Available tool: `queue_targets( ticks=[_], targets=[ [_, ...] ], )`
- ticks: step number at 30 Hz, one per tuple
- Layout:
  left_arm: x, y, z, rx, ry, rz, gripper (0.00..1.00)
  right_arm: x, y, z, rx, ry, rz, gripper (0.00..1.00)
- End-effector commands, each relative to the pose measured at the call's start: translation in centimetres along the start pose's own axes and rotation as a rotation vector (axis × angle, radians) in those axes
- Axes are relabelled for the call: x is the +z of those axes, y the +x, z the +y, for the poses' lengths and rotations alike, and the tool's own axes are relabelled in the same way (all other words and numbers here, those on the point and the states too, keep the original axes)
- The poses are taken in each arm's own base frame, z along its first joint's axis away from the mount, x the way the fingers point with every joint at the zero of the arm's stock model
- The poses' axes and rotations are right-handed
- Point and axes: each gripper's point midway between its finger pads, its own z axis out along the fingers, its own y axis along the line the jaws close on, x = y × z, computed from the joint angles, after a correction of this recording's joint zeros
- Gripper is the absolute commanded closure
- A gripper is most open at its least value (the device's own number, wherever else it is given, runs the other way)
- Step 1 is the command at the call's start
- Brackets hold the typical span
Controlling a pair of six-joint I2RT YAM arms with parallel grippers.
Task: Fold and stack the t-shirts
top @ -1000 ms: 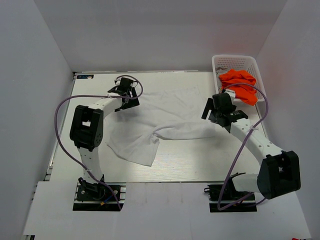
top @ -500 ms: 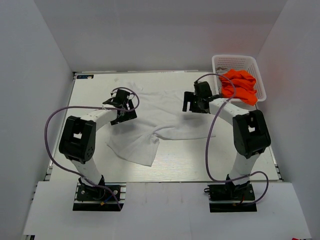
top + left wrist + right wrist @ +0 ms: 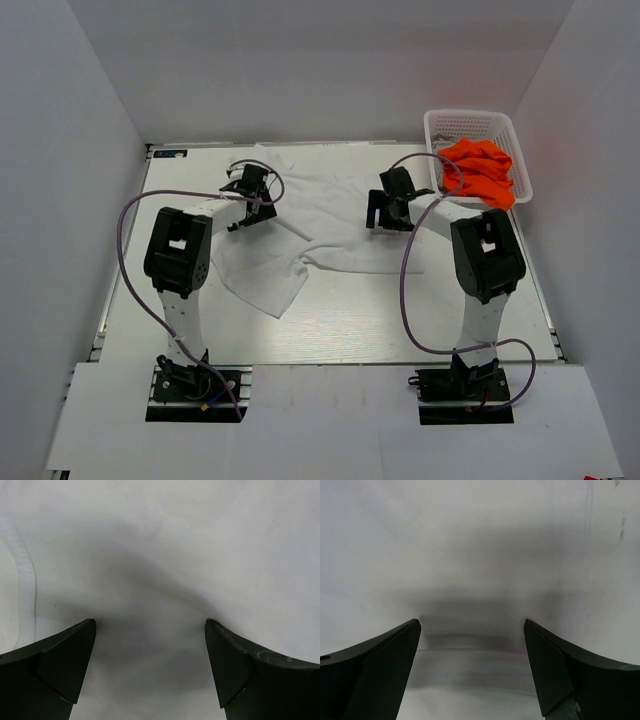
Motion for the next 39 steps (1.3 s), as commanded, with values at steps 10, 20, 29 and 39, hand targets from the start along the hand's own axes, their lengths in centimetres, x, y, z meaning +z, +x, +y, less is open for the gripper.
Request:
queue_targets(
  ticks=[10, 20, 29, 39],
  targets=[
    [1.9, -10.2, -3.8, 0.146, 0.145, -0.135, 0.00, 0.5, -8.3, 1.2, -0.061, -0.033, -0.143, 0.10],
    [-11.1, -5.6, -3.2, 0.060, 0.388, -0.093, 0.00, -6.1, -6.0, -1.9, 0.002, -0.017, -0.239, 0.10],
    [-15.2, 10.3, -2.7, 0.130, 0.585, 0.202, 0.00, -5.1, -2.4, -5.4, 0.151, -0.034, -0.137, 0.10],
    [-14.9, 16.1, 0.1, 0.160, 0.427, 0.297, 0.05, -4.3, -2.3, -6.1, 0.207, -0.071, -0.121, 0.10]
  ],
)
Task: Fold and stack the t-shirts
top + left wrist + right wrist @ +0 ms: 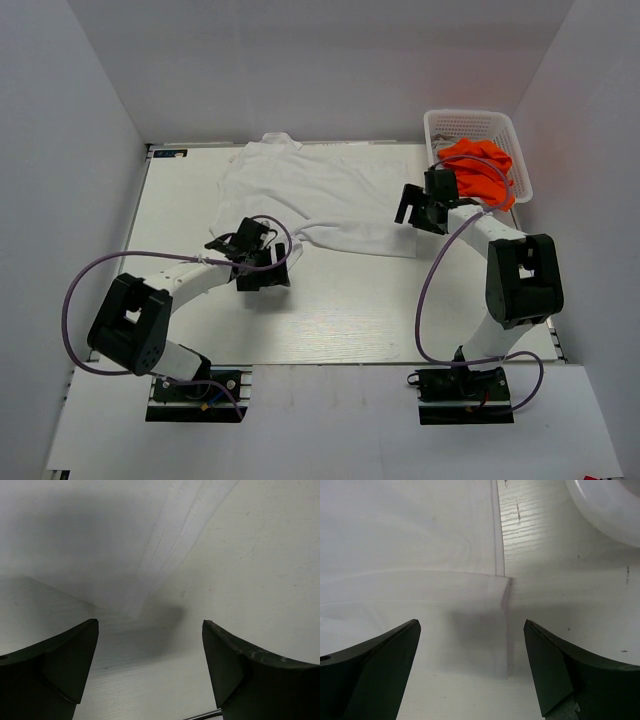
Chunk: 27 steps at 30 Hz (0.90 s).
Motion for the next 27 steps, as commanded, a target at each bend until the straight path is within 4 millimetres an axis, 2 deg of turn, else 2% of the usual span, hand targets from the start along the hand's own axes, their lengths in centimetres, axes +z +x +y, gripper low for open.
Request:
queue_targets(
  ticks=[1, 4, 6, 10, 11, 12, 15, 16, 18, 20, 24, 27],
  targets=[
    [-0.3, 0.3, 0.1, -0.005, -0.039, -0.014, 0.07, 0.5, -0.5, -0.1, 0.034, -0.010, -0.019, 0.10],
    [0.4, 0.7, 0.8, -0.017, -0.081, -0.012, 0.13, 1.0, -0.5, -0.5, 0.052, -0.007, -0.017, 0.10],
    [1.1, 0.9, 1.6, -0.027, -0.124, -0.001, 0.23, 1.7, -0.5, -0.1, 0.051, -0.030, -0.014, 0.10],
    [2.1, 1.2, 2.5, -0.025, -0.179, 0.019, 0.40, 2.7, -0.7, 0.6, 0.038, -0.058, 0.002, 0.17],
    [2.0, 0.7, 2.2, -0.025, -0.172, 0.009, 0.52, 2.9, -0.6, 0.6, 0.039, -0.055, 0.009, 0.19],
    [2.3, 0.5, 2.3, -0.024, -0.183, 0.009, 0.59, 3.0, -0.2, 1.0, 0.032, -0.084, 0.025, 0.21],
    [2.3, 0.4, 2.6, -0.032, -0.205, 0.006, 0.80, 2.9, -0.3, 0.9, 0.042, -0.076, 0.016, 0.36],
    [2.3, 0.4, 2.6, -0.032, -0.205, 0.006, 0.85, 2.5, -0.5, 0.9, 0.045, -0.074, 0.008, 0.48],
    [2.3, 0.2, 2.9, -0.031, -0.220, -0.005, 1.00, 2.1, -0.4, 0.4, 0.055, -0.034, -0.007, 0.61],
    [2.1, -0.1, 2.9, -0.031, -0.224, -0.018, 1.00, 1.7, -0.6, 0.0, 0.058, -0.015, -0.019, 0.70],
    [1.6, -0.9, 3.3, -0.030, -0.249, -0.063, 1.00, 1.4, -0.4, -1.4, 0.063, 0.050, -0.022, 0.70],
    [0.8, -1.6, 3.4, -0.041, -0.257, -0.101, 1.00, 1.0, -0.7, -1.4, 0.055, 0.063, -0.029, 0.64]
  ],
)
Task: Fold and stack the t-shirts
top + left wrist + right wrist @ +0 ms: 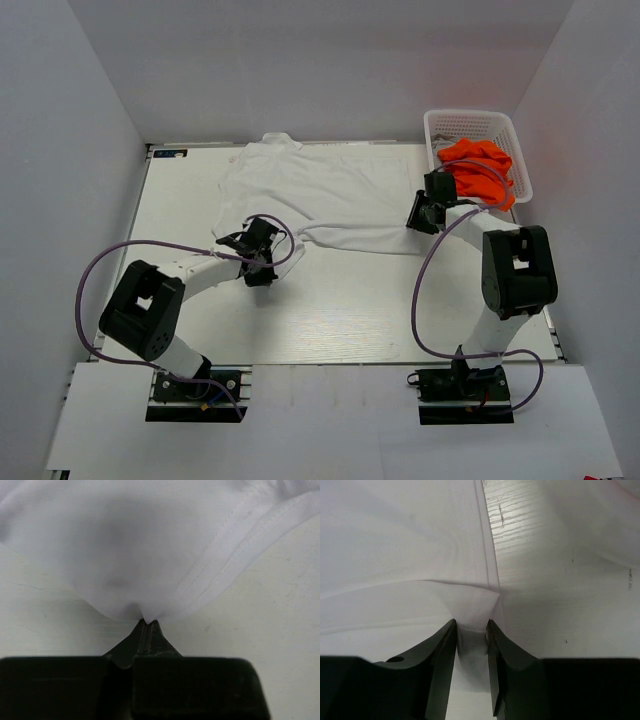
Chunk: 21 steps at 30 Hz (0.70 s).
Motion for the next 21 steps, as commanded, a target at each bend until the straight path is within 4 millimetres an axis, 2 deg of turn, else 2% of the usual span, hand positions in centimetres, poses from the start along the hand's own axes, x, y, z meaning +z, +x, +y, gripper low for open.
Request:
queue_targets(
  ticks=[1, 3, 8, 9, 12, 14, 15, 16, 17, 20, 21],
  targets=[
    [-0.8, -0.6, 1.5, -0.007, -0.065, -0.049, 1.00, -1.4, -1.4, -0.3, 0.001, 0.030, -0.052, 0.64],
    [-1.1, -0.8, 1.7, -0.008, -0.070, -0.060, 1.00, -1.6, -1.6, -0.1, -0.002, 0.020, -0.061, 0.69],
    [-1.5, -1.1, 1.5, -0.019, -0.065, -0.067, 1.00, -1.6, -1.6, 0.4, -0.016, -0.003, -0.054, 0.69],
    [-1.5, -1.1, 1.5, -0.019, -0.065, -0.067, 1.00, -1.6, -1.4, 0.4, -0.015, -0.003, -0.051, 0.73],
    [-1.5, -1.2, 1.6, -0.019, -0.074, -0.073, 1.00, -1.6, -1.4, 0.2, -0.015, 0.007, -0.047, 0.71],
    [-1.9, -1.5, 1.7, -0.030, -0.081, -0.081, 1.00, -1.9, -1.6, 0.3, -0.021, 0.015, -0.056, 0.83],
    [-2.2, -1.6, 1.8, -0.043, -0.086, -0.089, 1.00, -2.3, -1.8, 0.5, -0.023, 0.009, -0.065, 0.96],
    [-2.6, -1.9, 1.9, -0.044, -0.094, -0.099, 1.00, -2.6, -1.9, 0.6, -0.027, 0.004, -0.071, 1.00],
    [-3.3, -2.2, 2.0, -0.061, -0.091, -0.118, 1.00, -3.6, -2.2, 0.8, -0.032, -0.009, -0.095, 1.00],
    [-5.4, -3.3, 2.3, -0.101, -0.098, -0.172, 1.00, -4.7, -1.9, 0.7, -0.058, -0.003, -0.112, 1.00],
    [-5.7, -3.2, 2.4, -0.110, -0.098, -0.172, 1.00, -5.8, -1.7, 0.7, -0.075, -0.007, -0.126, 1.00]
  ],
)
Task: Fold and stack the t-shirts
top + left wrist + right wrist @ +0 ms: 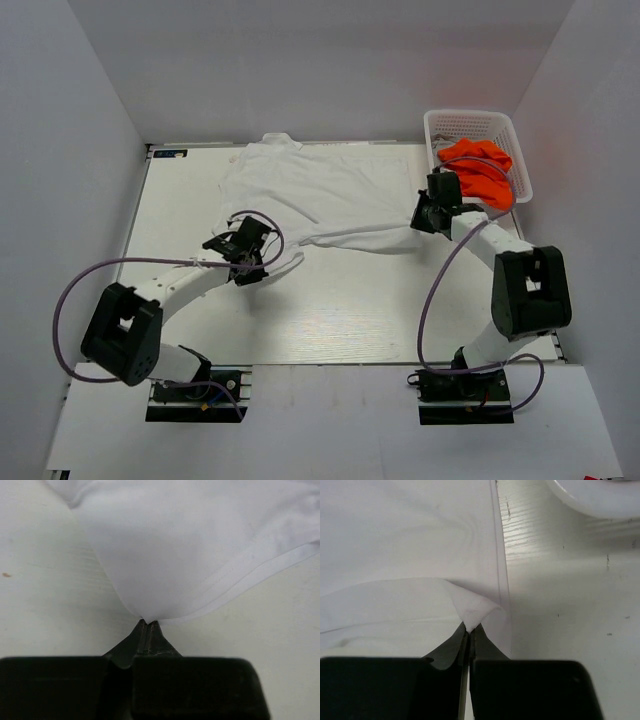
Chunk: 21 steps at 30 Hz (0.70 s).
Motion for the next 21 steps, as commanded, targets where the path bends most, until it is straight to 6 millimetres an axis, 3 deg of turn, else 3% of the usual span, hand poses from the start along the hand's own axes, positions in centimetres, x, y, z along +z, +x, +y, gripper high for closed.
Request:
queue_targets(
  ticks=[1, 5, 8, 10, 11, 12, 13, 14, 15, 16, 17, 18, 21],
  targets=[
    [-3.2, -2.6, 0.4, -0.088, -0.003, -0.103, 1.00, -3.1, -0.9, 0.1, -0.042, -0.005, -0.064, 1.00],
    [-4.5, -1.4, 2.6, -0.178, -0.085, -0.070, 1.00, -4.6, 0.8, -0.1, 0.003, -0.023, -0.055, 1.00],
    [-5.7, -1.1, 3.7, -0.262, -0.110, -0.071, 1.00, -5.2, 5.1, -1.1, 0.037, -0.041, -0.019, 0.99],
    [-6.4, 0.1, 5.1, -0.288, -0.156, -0.050, 1.00, -6.1, 6.6, -2.0, 0.065, -0.025, -0.022, 0.85],
    [-6.5, 0.7, 5.4, -0.329, -0.171, -0.039, 1.00, -6.0, 9.2, -3.1, 0.067, 0.002, 0.033, 0.83],
    [-7.2, 1.6, 6.3, -0.346, -0.197, -0.018, 1.00, -6.5, 9.6, -3.8, 0.086, 0.029, 0.029, 0.77],
    [-7.4, 2.2, 6.8, -0.363, -0.217, -0.004, 1.00, -6.7, 10.5, -4.3, 0.118, 0.049, 0.043, 0.62],
    [-7.7, 2.5, 7.0, -0.372, -0.224, 0.001, 0.92, -7.0, 12.3, -5.4, 0.123, 0.076, 0.082, 0.42],
    [-7.9, 3.2, 7.3, -0.364, -0.236, 0.032, 0.75, -7.4, 12.2, -5.7, 0.127, 0.093, 0.069, 0.27],
    [-8.1, 3.4, 7.3, -0.365, -0.230, 0.040, 0.25, -7.6, 12.0, -5.8, 0.127, 0.102, 0.062, 0.25],
    [-8.3, 3.3, 6.7, -0.359, -0.211, 0.041, 0.00, -8.2, 11.2, -5.6, 0.118, 0.095, 0.041, 0.21],
    [-8.4, 3.5, 6.5, -0.345, -0.199, 0.057, 0.00, -8.3, 10.9, -5.5, 0.102, 0.091, 0.038, 0.10],
    [-8.5, 2.8, 6.1, -0.309, -0.182, 0.048, 0.00, -9.2, 7.7, -2.9, 0.076, -0.008, -0.013, 0.10]
  ],
)
